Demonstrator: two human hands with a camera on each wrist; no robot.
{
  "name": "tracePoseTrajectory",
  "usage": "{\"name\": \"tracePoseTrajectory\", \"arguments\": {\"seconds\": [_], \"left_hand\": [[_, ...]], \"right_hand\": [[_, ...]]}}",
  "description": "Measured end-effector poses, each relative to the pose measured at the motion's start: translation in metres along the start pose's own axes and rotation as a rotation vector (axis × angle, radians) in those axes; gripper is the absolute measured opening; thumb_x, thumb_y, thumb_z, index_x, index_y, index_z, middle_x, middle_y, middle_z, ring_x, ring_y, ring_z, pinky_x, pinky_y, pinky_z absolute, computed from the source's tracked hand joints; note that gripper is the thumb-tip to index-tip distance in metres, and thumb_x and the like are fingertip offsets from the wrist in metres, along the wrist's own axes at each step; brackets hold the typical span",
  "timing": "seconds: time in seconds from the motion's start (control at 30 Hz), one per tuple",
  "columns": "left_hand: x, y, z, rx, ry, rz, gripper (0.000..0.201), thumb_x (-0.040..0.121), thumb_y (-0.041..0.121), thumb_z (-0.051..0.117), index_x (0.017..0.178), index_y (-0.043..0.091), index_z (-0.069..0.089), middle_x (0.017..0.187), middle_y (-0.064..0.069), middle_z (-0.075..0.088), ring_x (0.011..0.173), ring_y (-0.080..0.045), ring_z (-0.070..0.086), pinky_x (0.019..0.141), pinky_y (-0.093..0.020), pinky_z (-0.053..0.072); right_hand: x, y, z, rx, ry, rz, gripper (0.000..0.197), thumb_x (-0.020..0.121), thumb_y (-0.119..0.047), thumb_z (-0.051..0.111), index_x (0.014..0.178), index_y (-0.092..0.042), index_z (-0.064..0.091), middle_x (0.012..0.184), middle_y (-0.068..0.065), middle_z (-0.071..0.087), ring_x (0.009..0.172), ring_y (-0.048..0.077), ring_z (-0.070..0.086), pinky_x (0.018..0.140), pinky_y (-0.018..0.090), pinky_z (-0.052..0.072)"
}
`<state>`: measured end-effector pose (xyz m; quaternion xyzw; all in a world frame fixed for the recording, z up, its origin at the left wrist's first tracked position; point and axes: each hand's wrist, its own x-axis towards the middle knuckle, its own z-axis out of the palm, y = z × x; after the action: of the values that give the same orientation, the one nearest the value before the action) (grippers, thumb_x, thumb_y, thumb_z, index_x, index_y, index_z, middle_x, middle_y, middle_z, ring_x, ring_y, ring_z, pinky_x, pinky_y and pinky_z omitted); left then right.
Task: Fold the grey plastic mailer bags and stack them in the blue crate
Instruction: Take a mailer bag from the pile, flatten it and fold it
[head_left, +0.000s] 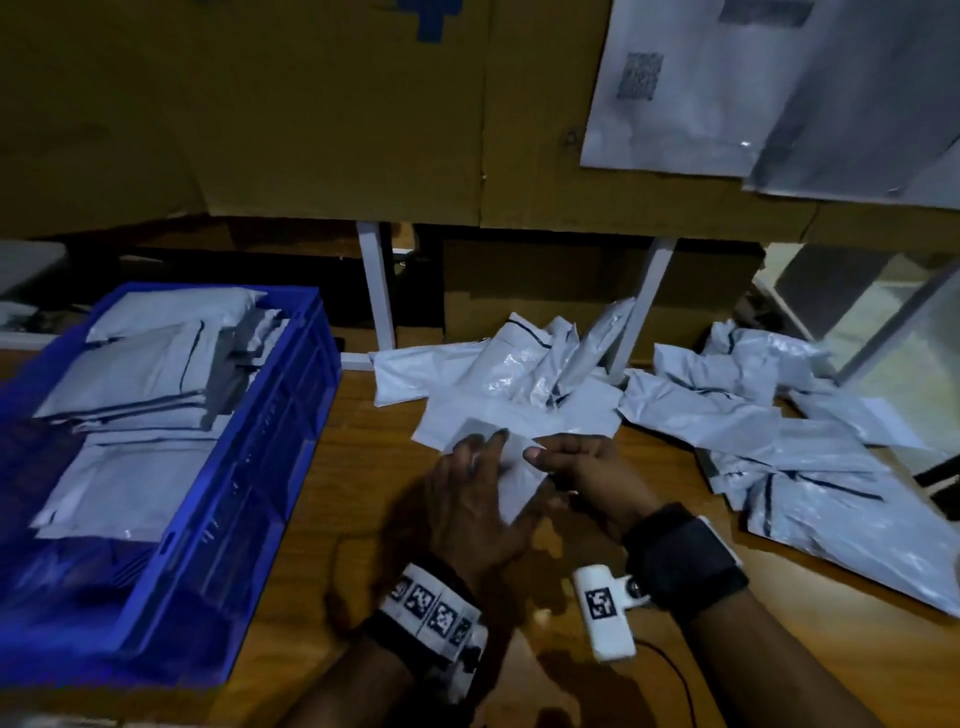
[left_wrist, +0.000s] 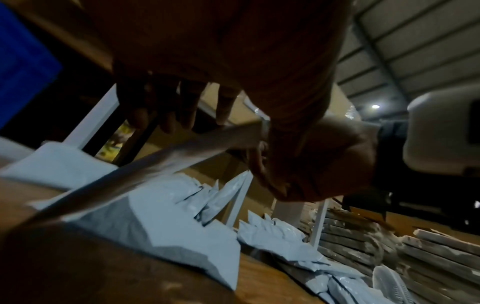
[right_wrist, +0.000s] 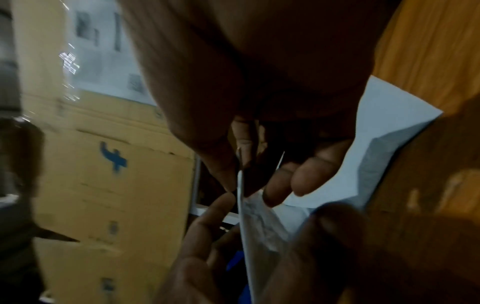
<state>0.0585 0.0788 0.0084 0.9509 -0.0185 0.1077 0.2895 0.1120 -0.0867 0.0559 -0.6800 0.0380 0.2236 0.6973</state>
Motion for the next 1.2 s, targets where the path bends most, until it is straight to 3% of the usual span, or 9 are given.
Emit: {"name": "tracePoseTrajectory", "arguments": {"seconds": [0.07, 0.13, 0.27, 0.4, 0.5, 0.6, 0.67, 0.93, 1.2], "left_hand": [[-0.015, 0.026, -0.001, -0.133, 0.198, 0.095, 0.059, 0.093, 0.055, 0.056, 0.133, 0.014, 0.064, 0.124, -0.012, 0.068, 0.11, -0.031, 0.067, 0.088, -0.04, 0.056], [-0.027, 0.05, -0.007, -0.189, 0.225, 0.025, 0.033, 0.097, 0.04, 0.059, 0.122, 0.021, 0.068, 0.11, -0.004, 0.073, 0.095, -0.023, 0.07, 0.077, -0.03, 0.054], [-0.053, 0.07, 0.002, -0.721, 0.281, -0.296, 0.04, 0.082, 0.043, 0.07, 0.112, 0.016, 0.072, 0.104, -0.003, 0.077, 0.098, -0.025, 0.072, 0.088, -0.051, 0.058], [-0.085, 0.086, 0.028, -1.151, 0.123, -0.581, 0.021, 0.093, 0.011, 0.072, 0.113, 0.013, 0.073, 0.108, -0.01, 0.078, 0.101, -0.035, 0.074, 0.091, -0.059, 0.057], [-0.105, 0.083, 0.051, -1.136, 0.024, -0.701, 0.021, 0.094, 0.004, 0.069, 0.114, 0.008, 0.073, 0.106, -0.015, 0.077, 0.099, -0.038, 0.074, 0.091, -0.057, 0.057], [-0.114, 0.061, 0.072, -1.033, -0.015, -0.774, 0.02, 0.088, 0.001, 0.074, 0.108, 0.003, 0.073, 0.103, -0.019, 0.077, 0.095, -0.039, 0.074, 0.09, -0.058, 0.058], [-0.12, 0.046, 0.081, -0.952, -0.033, -0.81, 0.025, 0.084, -0.001, 0.079, 0.106, 0.004, 0.071, 0.104, -0.021, 0.076, 0.09, -0.038, 0.074, 0.085, -0.054, 0.06], [-0.135, 0.005, 0.077, -0.775, -0.017, -0.82, 0.058, 0.071, 0.0, 0.089, 0.122, 0.01, 0.063, 0.113, -0.009, 0.071, 0.102, -0.028, 0.069, 0.09, -0.046, 0.058], [-0.138, -0.027, 0.06, -0.56, 0.003, -0.728, 0.069, 0.06, 0.007, 0.097, 0.115, 0.031, 0.064, 0.101, -0.001, 0.073, 0.096, -0.024, 0.072, 0.085, -0.046, 0.061]], "right_hand": [[-0.03, -0.004, -0.019, 0.059, -0.027, -0.065, 0.024, 0.094, -0.017, 0.072, 0.106, 0.004, 0.074, 0.084, 0.014, 0.073, 0.065, 0.019, 0.068, 0.05, 0.024, 0.053], [-0.061, -0.005, -0.043, 0.095, -0.007, -0.112, 0.033, 0.096, -0.031, 0.069, 0.109, -0.001, 0.074, 0.091, 0.011, 0.074, 0.074, 0.021, 0.069, 0.06, 0.028, 0.055], [-0.098, 0.036, -0.107, 0.015, 0.311, -0.214, 0.03, 0.091, -0.045, 0.073, 0.107, -0.019, 0.074, 0.113, -0.002, 0.074, 0.102, 0.016, 0.069, 0.078, 0.031, 0.052], [-0.119, 0.085, -0.147, 0.002, 0.396, -0.126, 0.045, 0.091, -0.044, 0.075, 0.126, -0.02, 0.062, 0.121, 0.001, 0.066, 0.107, 0.018, 0.066, 0.078, 0.035, 0.057], [-0.126, 0.115, -0.158, 0.08, 0.377, -0.018, 0.027, 0.092, -0.027, 0.077, 0.114, -0.015, 0.067, 0.101, 0.004, 0.075, 0.082, 0.017, 0.074, 0.067, 0.035, 0.06], [-0.128, 0.153, -0.165, -0.043, 0.397, 0.06, 0.035, 0.086, -0.017, 0.082, 0.118, -0.012, 0.069, 0.106, 0.005, 0.078, 0.094, 0.024, 0.075, 0.089, 0.048, 0.061], [-0.132, 0.17, -0.164, -0.114, 0.392, 0.101, 0.035, 0.085, -0.015, 0.082, 0.117, -0.011, 0.068, 0.106, 0.005, 0.077, 0.093, 0.022, 0.075, 0.091, 0.047, 0.06], [-0.127, 0.189, -0.146, -0.442, 0.436, 0.056, 0.059, 0.069, -0.04, 0.093, 0.118, -0.023, 0.064, 0.1, 0.001, 0.075, 0.088, 0.015, 0.073, 0.082, 0.039, 0.06], [-0.126, 0.193, -0.132, -0.578, 0.541, 0.012, 0.057, 0.076, -0.042, 0.087, 0.124, -0.021, 0.063, 0.101, 0.005, 0.077, 0.092, 0.022, 0.072, 0.081, 0.036, 0.058]]}}
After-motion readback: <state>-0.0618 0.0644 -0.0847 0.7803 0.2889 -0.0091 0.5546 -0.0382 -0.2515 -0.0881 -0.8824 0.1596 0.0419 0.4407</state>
